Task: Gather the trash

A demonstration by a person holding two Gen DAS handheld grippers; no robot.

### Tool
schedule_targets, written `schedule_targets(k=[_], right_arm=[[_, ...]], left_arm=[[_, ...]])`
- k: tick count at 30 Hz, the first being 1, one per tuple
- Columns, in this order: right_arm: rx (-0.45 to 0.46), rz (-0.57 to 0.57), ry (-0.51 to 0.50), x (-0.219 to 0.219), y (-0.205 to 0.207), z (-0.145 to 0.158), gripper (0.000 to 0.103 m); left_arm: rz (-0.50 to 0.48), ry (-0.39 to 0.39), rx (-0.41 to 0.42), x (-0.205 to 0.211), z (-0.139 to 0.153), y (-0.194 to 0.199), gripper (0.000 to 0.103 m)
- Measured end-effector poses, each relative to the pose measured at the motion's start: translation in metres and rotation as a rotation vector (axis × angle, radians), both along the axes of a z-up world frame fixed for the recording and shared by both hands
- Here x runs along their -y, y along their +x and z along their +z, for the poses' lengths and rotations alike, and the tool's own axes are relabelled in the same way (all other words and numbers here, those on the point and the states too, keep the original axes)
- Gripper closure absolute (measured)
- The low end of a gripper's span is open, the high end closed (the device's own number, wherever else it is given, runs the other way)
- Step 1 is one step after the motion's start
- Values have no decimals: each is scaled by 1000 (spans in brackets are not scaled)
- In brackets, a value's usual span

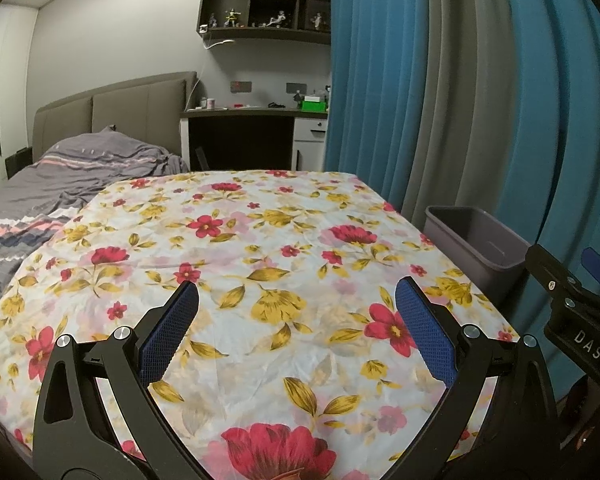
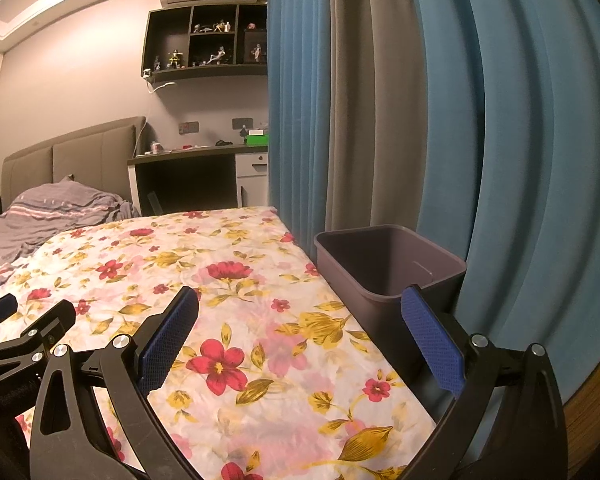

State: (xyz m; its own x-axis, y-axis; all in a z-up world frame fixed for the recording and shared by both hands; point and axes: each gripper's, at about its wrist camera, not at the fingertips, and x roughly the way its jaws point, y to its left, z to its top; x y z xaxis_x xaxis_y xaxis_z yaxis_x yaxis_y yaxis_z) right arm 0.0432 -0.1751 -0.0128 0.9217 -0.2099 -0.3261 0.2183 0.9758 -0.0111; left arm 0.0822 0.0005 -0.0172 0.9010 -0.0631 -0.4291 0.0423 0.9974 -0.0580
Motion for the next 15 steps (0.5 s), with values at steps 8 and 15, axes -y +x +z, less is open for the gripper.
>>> schedule_targets(k=[8, 15], right_arm=[[3, -3, 3, 2, -2, 2, 5], [3, -3, 2, 2, -2, 2, 5]], left_arm=[[-6, 2, 2, 2, -1, 1, 6], [-8, 1, 2, 3, -1, 0, 6]])
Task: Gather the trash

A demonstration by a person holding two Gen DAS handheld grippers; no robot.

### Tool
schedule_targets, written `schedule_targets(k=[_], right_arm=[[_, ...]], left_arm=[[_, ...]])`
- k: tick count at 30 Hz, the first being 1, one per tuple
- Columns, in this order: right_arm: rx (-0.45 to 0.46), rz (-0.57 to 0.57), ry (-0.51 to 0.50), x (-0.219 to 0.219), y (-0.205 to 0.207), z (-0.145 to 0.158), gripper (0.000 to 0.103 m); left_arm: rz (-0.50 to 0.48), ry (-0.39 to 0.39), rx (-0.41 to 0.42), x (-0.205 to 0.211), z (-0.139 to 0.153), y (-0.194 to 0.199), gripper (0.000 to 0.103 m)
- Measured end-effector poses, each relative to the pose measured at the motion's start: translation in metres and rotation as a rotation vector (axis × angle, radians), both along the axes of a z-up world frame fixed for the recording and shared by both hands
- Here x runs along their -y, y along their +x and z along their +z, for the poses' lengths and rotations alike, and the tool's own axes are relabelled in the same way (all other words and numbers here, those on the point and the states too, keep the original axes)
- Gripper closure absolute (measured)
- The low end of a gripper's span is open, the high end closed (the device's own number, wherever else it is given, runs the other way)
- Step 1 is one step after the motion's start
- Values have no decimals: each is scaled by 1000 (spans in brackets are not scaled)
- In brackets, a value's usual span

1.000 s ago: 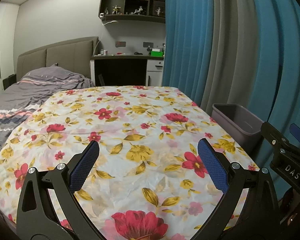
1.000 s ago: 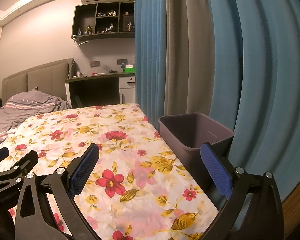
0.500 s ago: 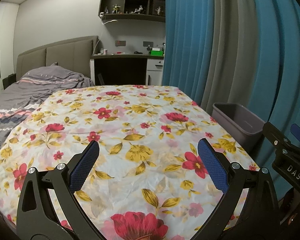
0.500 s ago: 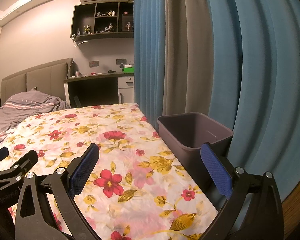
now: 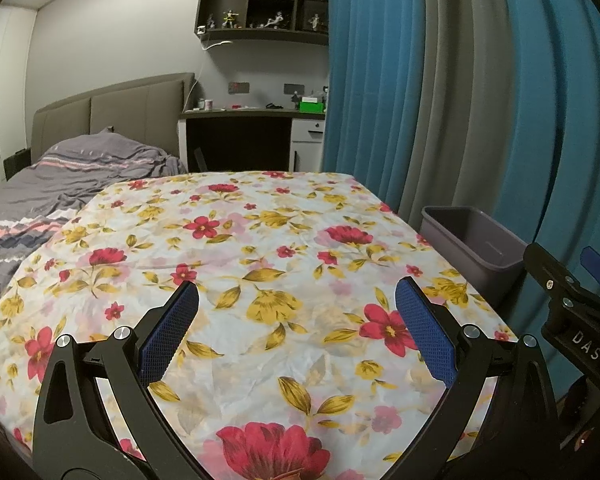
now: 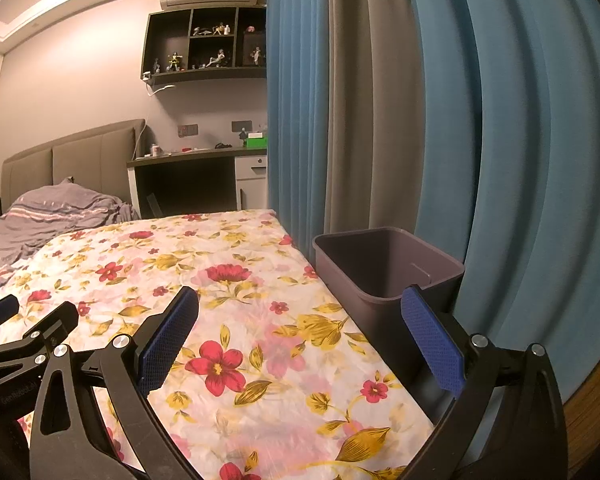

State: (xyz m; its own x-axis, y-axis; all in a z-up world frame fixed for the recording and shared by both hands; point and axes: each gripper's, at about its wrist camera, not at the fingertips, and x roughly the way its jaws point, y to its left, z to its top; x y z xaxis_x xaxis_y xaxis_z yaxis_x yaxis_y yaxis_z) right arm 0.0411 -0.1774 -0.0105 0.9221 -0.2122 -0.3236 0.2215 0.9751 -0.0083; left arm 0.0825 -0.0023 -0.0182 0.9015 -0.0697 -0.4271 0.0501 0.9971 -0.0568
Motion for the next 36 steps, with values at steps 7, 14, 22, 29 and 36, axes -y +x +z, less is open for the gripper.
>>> schedule_targets(k=[7, 14, 22, 29, 36], right_arm=[[-1, 2, 1, 1, 0, -1, 5], [-1, 0, 1, 0, 0, -1, 5], [1, -1, 1, 2, -1, 0, 5], [0, -1, 2, 2, -1, 0, 5], [2, -1, 2, 2, -1, 0, 5]], left_arm=[[-2, 0, -1, 2, 0, 0, 6], [-4, -3, -1, 2, 1, 0, 6], [-5, -2, 0, 2, 1, 0, 6], [-4, -2, -1, 3, 1, 0, 6], [-4, -3, -1, 3, 1, -1, 6]])
